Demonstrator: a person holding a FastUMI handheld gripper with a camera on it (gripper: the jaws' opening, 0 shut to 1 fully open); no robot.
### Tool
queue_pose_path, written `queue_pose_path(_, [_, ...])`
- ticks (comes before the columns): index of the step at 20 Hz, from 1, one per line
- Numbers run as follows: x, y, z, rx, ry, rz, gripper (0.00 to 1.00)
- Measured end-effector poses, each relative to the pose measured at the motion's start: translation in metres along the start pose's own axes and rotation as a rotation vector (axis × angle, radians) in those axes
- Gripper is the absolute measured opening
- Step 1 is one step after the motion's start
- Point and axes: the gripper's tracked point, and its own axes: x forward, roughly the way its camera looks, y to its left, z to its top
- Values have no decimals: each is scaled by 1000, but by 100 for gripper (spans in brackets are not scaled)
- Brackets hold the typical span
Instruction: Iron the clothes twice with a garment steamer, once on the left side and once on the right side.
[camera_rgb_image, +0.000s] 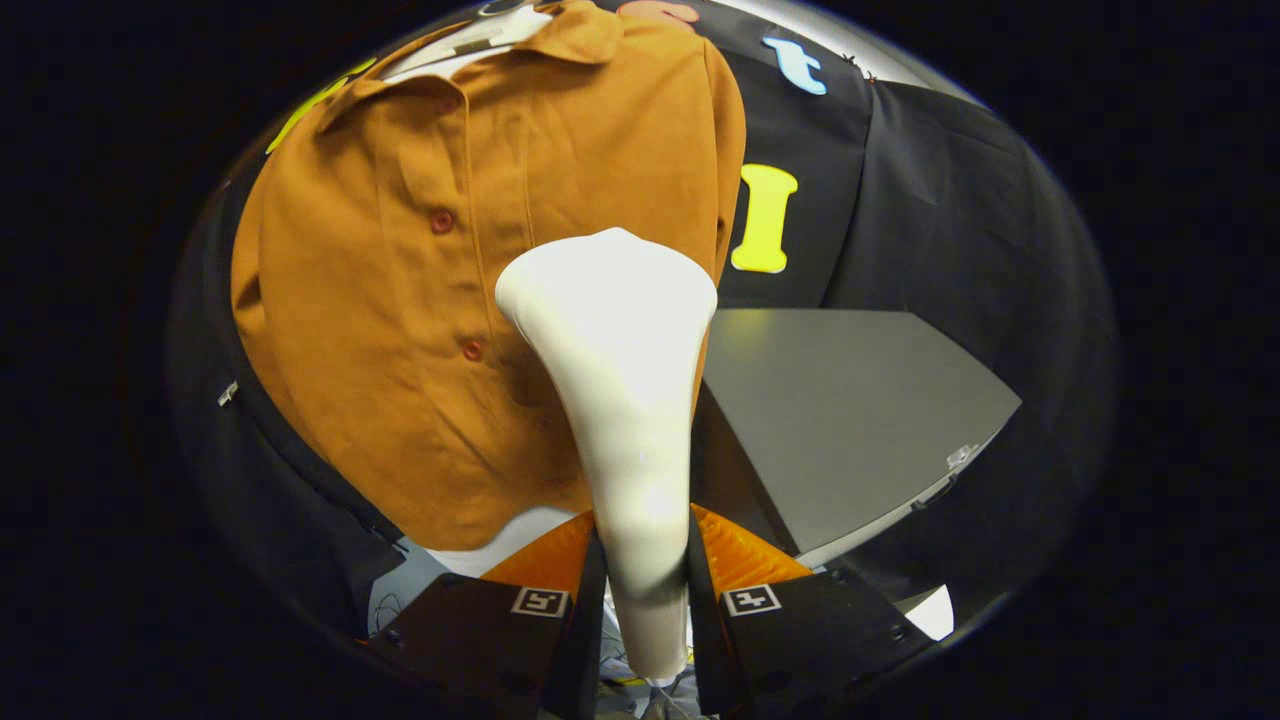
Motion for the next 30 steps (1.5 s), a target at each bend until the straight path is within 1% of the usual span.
queue_pose_path(4, [-23,27,44,-18,-111,49,41])
queue_pose_path(8, [-48,63,66,-41,-192,108,41])
queue_pose_path(12, [-57,98,82,-63,-236,154,41])
queue_pose_path(17, [-58,139,93,-98,-254,196,41])
queue_pose_path(22, [-50,153,93,-121,-239,157,41])
queue_pose_path(30, [-28,156,70,-158,-175,80,41])
